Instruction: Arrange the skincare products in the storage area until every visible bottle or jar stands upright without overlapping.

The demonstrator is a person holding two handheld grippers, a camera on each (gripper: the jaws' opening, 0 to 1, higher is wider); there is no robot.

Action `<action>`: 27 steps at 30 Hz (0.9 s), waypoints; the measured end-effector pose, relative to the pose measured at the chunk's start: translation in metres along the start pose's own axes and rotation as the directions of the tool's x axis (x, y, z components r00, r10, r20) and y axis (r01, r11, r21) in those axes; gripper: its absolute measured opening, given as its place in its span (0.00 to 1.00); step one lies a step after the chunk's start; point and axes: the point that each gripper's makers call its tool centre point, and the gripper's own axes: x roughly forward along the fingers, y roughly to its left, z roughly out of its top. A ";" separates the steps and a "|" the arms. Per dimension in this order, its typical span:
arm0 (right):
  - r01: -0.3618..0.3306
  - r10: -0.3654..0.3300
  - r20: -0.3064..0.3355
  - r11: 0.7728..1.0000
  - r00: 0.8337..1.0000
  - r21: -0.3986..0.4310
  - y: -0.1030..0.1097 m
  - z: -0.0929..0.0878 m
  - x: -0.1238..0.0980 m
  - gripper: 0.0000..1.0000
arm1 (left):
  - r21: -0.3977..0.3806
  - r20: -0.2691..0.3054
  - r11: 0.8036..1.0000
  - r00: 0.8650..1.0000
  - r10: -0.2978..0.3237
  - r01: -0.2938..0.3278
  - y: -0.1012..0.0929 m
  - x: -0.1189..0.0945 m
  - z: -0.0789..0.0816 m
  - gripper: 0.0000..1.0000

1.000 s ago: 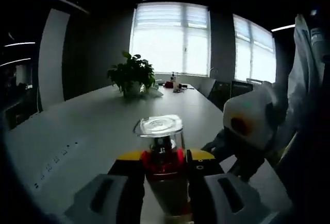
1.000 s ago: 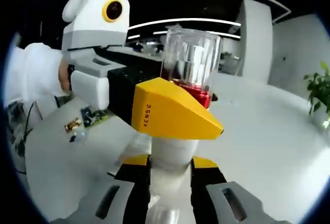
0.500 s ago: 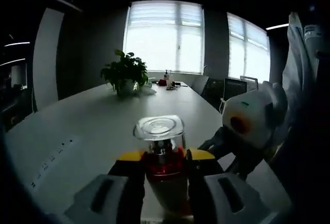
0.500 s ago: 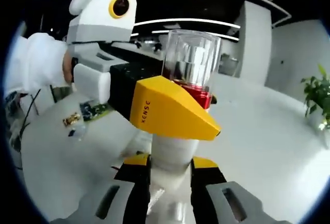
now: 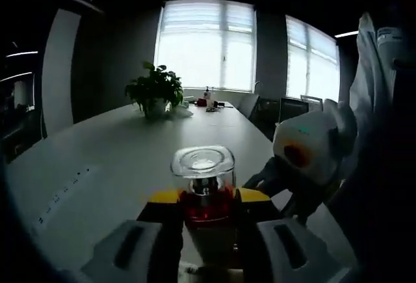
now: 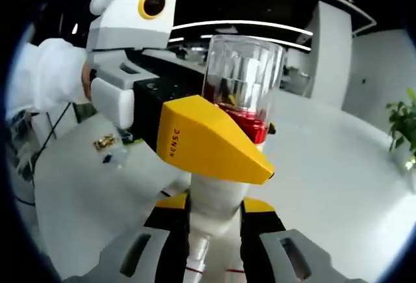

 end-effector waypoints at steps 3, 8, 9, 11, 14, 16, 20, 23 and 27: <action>-0.022 0.022 -0.006 1.000 1.000 -0.010 0.008 -0.002 -0.005 0.22 | -0.002 0.004 1.000 1.000 -0.007 0.007 -0.007 -0.009 -0.002 0.26; -0.040 0.040 -0.011 0.998 0.999 -0.048 0.020 -0.004 -0.013 0.22 | -0.006 0.011 1.000 1.000 -0.024 0.024 -0.016 -0.011 -0.005 0.26; -0.047 0.047 -0.010 0.996 0.999 -0.072 0.022 -0.004 -0.015 0.23 | -0.003 0.011 0.999 0.999 -0.033 0.033 -0.023 -0.012 -0.005 0.26; -0.049 0.047 -0.018 0.994 0.999 -0.097 0.026 -0.005 -0.018 0.23 | -0.002 0.008 0.999 0.999 -0.046 0.046 -0.031 -0.013 -0.005 0.26; -0.057 0.054 -0.024 0.993 0.998 -0.102 0.030 -0.006 -0.023 0.24 | -0.004 0.010 0.998 0.998 -0.066 0.066 -0.039 -0.014 -0.005 0.26; -0.059 0.057 -0.023 0.993 0.998 -0.105 0.031 -0.008 -0.025 0.24 | 0.000 0.011 0.997 0.997 -0.074 0.074 -0.037 -0.014 -0.005 0.25; -0.062 0.061 -0.015 0.990 0.998 -0.126 0.032 -0.008 -0.027 0.24 | 0.017 0.011 0.996 0.996 -0.084 0.084 -0.043 -0.015 -0.005 0.26; -0.063 0.061 -0.018 0.990 0.998 -0.128 0.030 -0.007 -0.027 0.24 | 0.029 0.013 0.996 0.996 -0.084 0.083 -0.041 -0.014 -0.005 0.26; -0.062 0.059 -0.027 0.990 0.998 -0.130 0.030 -0.008 -0.027 0.24 | 0.012 0.001 0.994 0.994 -0.105 0.105 -0.041 -0.014 -0.006 0.25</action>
